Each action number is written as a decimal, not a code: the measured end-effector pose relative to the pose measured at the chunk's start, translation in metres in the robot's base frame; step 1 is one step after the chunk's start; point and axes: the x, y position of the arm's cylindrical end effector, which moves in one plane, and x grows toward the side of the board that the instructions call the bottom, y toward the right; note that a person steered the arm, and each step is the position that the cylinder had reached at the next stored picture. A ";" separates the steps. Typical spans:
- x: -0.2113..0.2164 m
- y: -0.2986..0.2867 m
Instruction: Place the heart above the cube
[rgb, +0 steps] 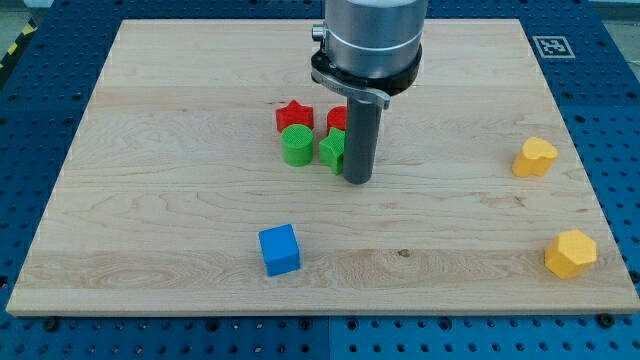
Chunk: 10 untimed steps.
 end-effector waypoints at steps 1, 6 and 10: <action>-0.009 0.000; -0.075 0.168; -0.022 0.235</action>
